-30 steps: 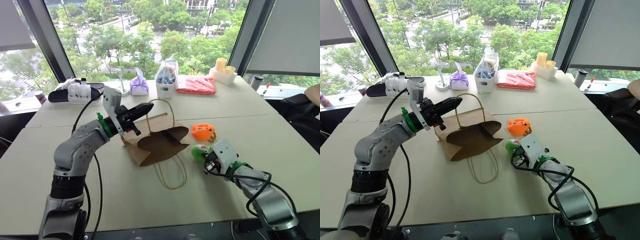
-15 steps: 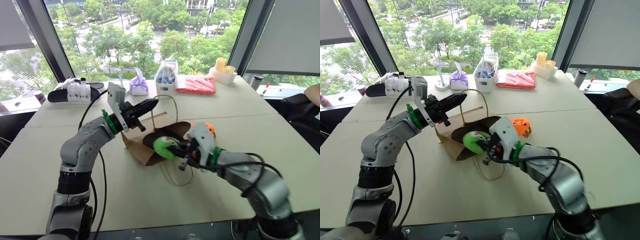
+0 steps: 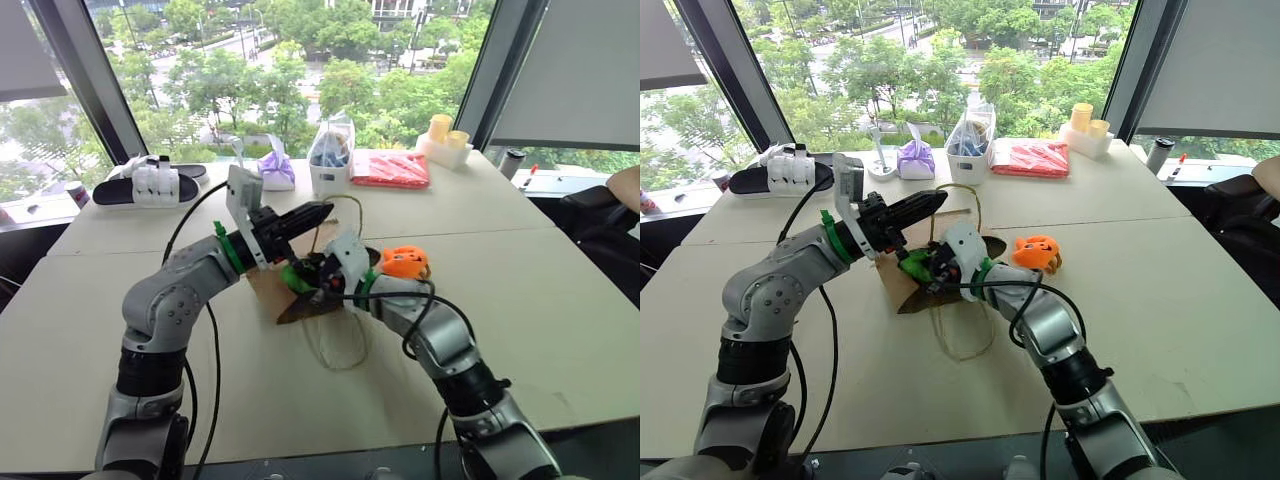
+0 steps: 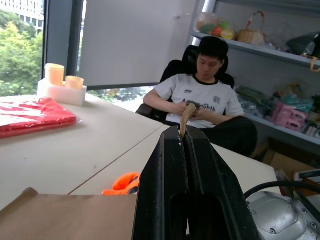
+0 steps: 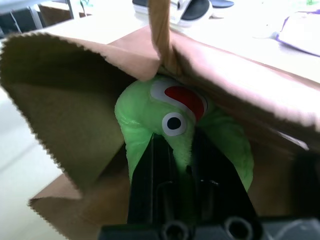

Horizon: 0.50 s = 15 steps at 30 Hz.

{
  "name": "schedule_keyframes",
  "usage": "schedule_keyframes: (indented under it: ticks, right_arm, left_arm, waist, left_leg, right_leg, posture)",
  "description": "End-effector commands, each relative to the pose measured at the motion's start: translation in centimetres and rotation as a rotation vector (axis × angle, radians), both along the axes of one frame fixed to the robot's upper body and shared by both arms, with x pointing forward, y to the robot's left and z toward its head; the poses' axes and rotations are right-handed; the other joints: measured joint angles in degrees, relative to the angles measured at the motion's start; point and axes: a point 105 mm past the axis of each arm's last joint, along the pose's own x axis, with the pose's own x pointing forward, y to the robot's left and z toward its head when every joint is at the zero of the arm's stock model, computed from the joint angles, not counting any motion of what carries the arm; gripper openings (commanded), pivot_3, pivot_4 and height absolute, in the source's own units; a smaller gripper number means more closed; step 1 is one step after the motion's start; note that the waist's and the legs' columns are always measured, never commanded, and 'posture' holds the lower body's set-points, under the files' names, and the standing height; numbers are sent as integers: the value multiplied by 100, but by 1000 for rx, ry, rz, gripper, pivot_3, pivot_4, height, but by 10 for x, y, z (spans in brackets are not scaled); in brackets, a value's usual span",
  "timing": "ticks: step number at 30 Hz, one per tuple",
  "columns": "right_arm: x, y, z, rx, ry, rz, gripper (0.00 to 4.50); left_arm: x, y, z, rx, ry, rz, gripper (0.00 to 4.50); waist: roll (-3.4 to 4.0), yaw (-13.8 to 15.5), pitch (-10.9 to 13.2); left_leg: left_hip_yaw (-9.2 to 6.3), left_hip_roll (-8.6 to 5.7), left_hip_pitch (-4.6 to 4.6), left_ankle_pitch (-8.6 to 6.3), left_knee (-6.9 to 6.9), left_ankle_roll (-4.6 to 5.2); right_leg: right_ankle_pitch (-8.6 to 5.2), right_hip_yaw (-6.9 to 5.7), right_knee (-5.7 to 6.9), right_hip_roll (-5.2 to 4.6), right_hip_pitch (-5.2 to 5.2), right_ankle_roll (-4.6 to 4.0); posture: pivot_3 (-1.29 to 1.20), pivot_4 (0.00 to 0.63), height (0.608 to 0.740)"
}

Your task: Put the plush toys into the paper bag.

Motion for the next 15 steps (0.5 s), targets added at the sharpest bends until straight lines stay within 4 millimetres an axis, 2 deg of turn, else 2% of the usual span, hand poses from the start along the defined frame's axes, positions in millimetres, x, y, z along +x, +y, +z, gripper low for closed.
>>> schedule_keyframes:
  ticks: [1, 5, 7, 11, 13, 15]
  right_arm:
    - [2, 5, 16, 27, -76, -9, 2196]
    - [-5, -7, 20, -27, -128, -28, 4210]
    - [-13, -20, 29, -45, -166, -45, 4210]
    - [-33, -55, 62, -23, -227, -111, 4210]
    - [-39, -77, 75, 11, -232, -172, 4210]
    - [-37, -104, 78, 3, -231, -274, 4210]
  left_arm:
    - [-2, 5, 12, -47, -31, 27, 0]
    - [4, 10, 13, -57, -26, 57, 0]
    - [7, 14, 13, -64, -24, 77, 0]
    - [15, 25, 11, -69, -13, 126, 0]
    - [16, 27, 9, -62, -11, 133, 0]
    - [17, 29, 7, -56, -9, 135, 0]
  waist:
    - [0, 3, 0]
    - [0, 16, 0]
    - [0, 20, 0]
    - [1, 26, 1]
    - [1, 26, 1]
    - [1, 27, 1]
  left_leg:
    - [0, 0, 0, 0, 0, 0]
    - [0, -1, -1, 1, 0, -1]
    - [-1, -2, -2, 0, 0, -1]
    - [-2, -2, -5, -1, 1, 1]
    - [-3, -2, -6, -5, 1, 9]
    - [-2, -2, -5, -9, 0, 16]
  right_leg:
    - [0, 0, 0, 0, 0, 0]
    - [0, 0, 0, -1, -1, 0]
    - [0, 0, 0, 0, -1, 0]
    - [0, 0, -2, -1, -3, 0]
    - [0, 0, -3, -1, -3, 0]
    - [0, -1, -2, 0, -2, 0]
  posture:
    - [0, 150, 740]
    - [0, 150, 740]
    - [0, 150, 740]
    - [0, 150, 740]
    - [0, 150, 740]
    - [0, 150, 740]
